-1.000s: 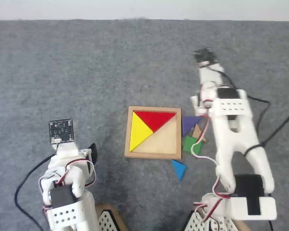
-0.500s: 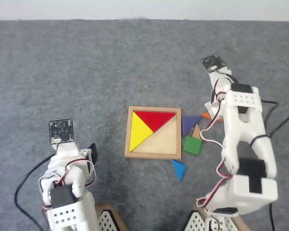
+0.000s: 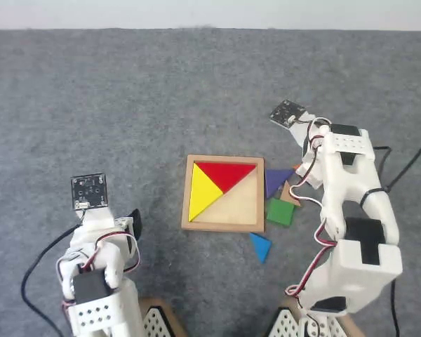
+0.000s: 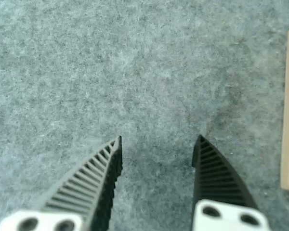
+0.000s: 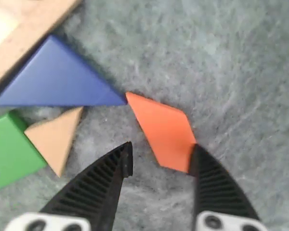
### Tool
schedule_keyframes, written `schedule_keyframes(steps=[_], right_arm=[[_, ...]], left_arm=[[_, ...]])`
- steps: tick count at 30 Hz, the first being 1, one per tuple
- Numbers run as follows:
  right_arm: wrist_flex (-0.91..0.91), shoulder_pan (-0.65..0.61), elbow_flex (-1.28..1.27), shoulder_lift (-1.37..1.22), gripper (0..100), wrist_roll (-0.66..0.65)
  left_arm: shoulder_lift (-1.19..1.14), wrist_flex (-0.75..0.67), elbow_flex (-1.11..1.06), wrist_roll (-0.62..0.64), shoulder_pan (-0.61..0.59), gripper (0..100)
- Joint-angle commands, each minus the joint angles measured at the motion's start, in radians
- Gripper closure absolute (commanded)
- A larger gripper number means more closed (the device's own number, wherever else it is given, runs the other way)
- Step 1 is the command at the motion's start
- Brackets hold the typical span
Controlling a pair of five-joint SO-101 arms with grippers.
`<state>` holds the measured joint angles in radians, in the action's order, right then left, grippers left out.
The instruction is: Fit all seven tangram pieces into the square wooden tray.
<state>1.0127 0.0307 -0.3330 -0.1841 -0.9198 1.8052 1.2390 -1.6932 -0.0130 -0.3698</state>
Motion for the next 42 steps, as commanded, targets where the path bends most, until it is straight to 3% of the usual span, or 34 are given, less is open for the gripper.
schedule_keyframes(steps=[1, 17, 21, 24, 42], right_arm=[[-0.031, -0.008, 0.054, 0.008, 72.9, -0.086], [-0.05, -0.008, 0.098, -0.156, 73.1, -0.146], [0.016, -0.007, 0.141, -0.156, 86.8, -0.126], [0.077, -0.005, 0.204, -0.157, 99.5, -0.002], [0.51, 0.03, 0.502, -0.16, 96.9, 0.819]], left_arm=[[0.018, 0.005, 0.01, -0.005, -0.005, 77], [0.018, 0.005, 0.01, -0.005, -0.005, 77], [0.018, 0.005, 0.01, -0.005, -0.005, 77], [0.018, 0.005, 0.01, -0.005, -0.005, 77], [0.018, 0.005, 0.01, -0.005, -0.005, 77]])
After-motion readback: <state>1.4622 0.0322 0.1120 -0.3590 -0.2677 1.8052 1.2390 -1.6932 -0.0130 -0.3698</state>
